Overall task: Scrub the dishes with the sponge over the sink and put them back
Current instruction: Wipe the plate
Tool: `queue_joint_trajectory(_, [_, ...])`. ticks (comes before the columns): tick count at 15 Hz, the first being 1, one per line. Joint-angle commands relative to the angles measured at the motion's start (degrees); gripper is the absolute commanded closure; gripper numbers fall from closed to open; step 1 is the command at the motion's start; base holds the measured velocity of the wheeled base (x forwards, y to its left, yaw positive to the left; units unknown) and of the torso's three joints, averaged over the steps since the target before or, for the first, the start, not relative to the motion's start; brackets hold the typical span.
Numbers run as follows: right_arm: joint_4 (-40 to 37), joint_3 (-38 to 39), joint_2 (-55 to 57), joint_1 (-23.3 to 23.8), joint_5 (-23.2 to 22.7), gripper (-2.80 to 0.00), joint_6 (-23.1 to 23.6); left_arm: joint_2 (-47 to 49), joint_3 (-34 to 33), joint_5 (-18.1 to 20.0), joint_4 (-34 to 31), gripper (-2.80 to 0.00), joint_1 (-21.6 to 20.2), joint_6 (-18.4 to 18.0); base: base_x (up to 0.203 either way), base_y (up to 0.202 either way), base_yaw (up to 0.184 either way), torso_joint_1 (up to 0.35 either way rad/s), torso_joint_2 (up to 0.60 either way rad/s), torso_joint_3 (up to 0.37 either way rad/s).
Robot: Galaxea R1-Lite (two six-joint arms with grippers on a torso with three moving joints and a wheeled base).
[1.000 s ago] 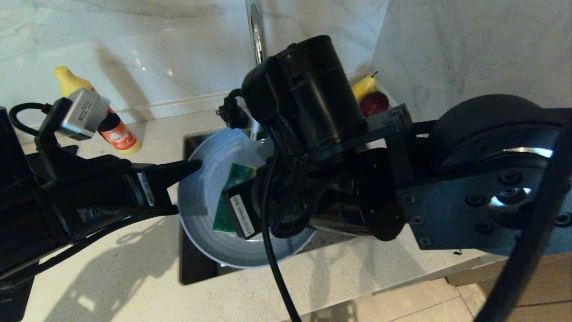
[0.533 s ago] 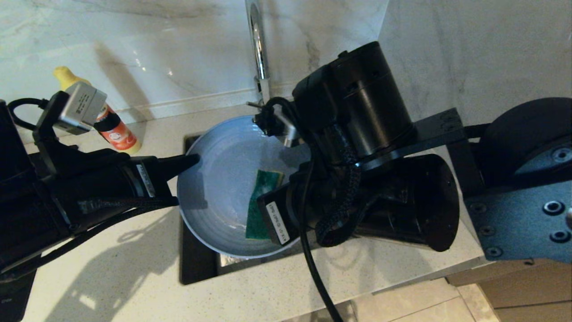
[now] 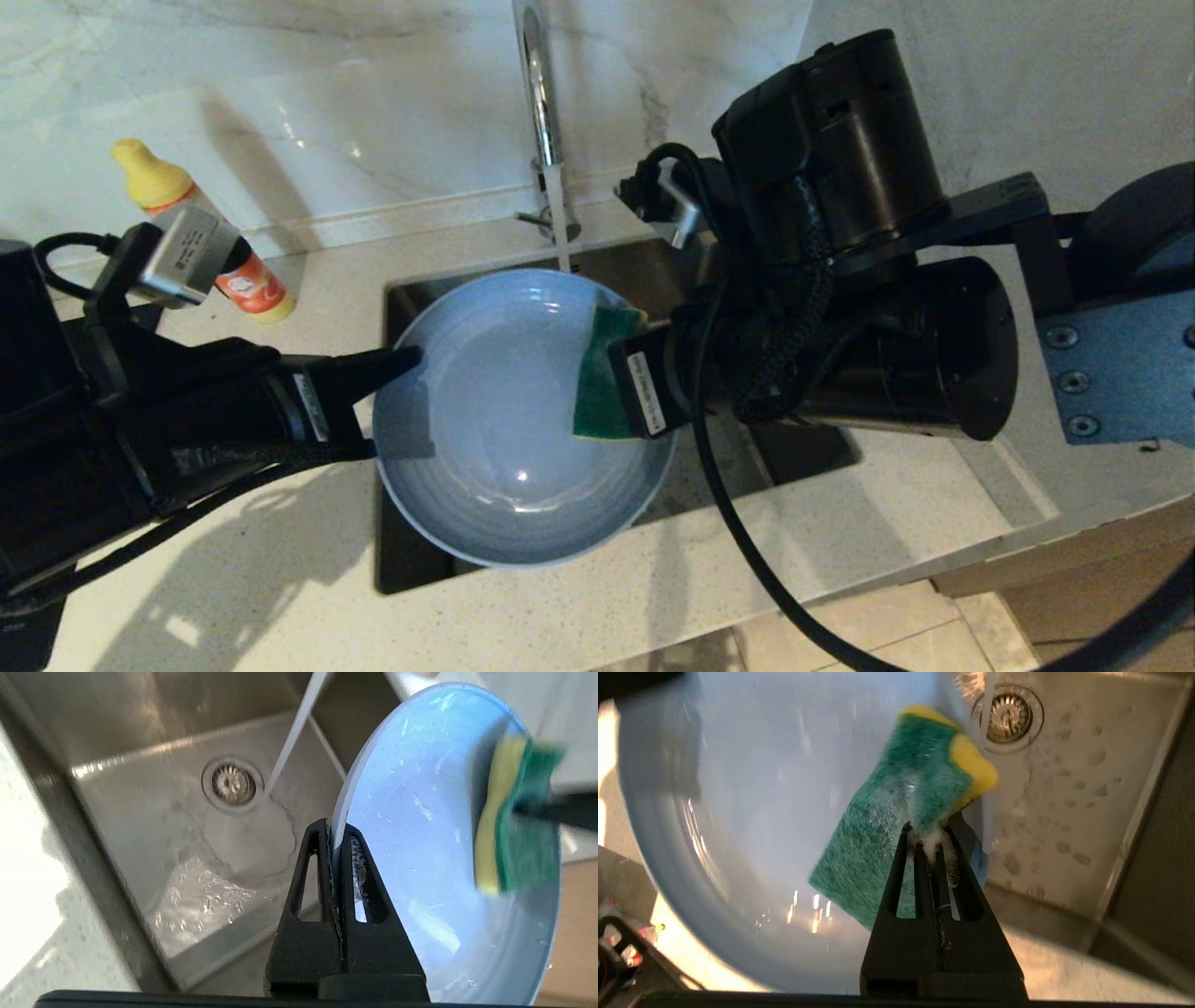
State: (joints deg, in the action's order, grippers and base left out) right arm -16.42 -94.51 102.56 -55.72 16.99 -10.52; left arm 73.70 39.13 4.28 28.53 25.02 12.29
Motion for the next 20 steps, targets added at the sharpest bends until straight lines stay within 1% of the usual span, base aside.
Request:
queue_joint_trajectory(1, [2.0, -1.0, 2.5, 0.4, 0.0, 0.0, 0.8, -0.1, -1.9, 1.0, 0.1, 0.0, 0.7, 0.0, 0.0, 0.0, 0.0, 0.0, 0.0, 0.0])
queue_joint_trajectory(3, [4.7, -3.3, 4.9, -0.1, -0.1, 0.0, 1.8, -0.1, -3.0, 2.2, 0.2, 0.0, 0.9, -0.1, 0.0, 0.0, 0.0, 0.0, 0.0, 0.0])
queue_joint_trajectory(5, [4.5, -7.3, 8.6, -1.7, -0.1, 0.0, 2.2, -0.3, -4.1, 2.4, 0.3, 0.0, 1.0, 0.1, 0.0, 0.0, 0.0, 0.0, 0.0, 0.0])
queue_joint_trajectory(7, [4.3, -9.7, 11.1, -3.0, -0.1, 0.0, 2.3, -0.3, -4.9, 2.4, 0.4, 0.0, 1.0, 0.0, 0.0, 0.0, 0.0, 0.0, 0.0, 0.0])
queue_joint_trajectory(12, [2.9, -9.1, 11.1, -7.6, -0.1, 0.0, 2.1, 0.2, -3.7, 2.4, 0.4, 0.0, 0.9, 0.7, 0.0, 0.0, 0.0, 0.0, 0.0, 0.0])
queue_joint_trajectory(16, [2.4, -4.7, 8.6, -9.5, 0.0, 0.0, 1.8, 0.0, -2.5, 2.2, 0.4, 0.0, 0.9, 0.9, 0.0, 0.0, 0.0, 0.0, 0.0, 0.0])
queue_joint_trajectory(20, [3.1, 4.6, 2.7, -9.0, 0.3, 0.0, 1.3, -0.1, -1.5, 1.9, 0.4, 0.0, 0.6, 1.0, 0.0, 0.0, 0.0, 0.0, 0.0, 0.0])
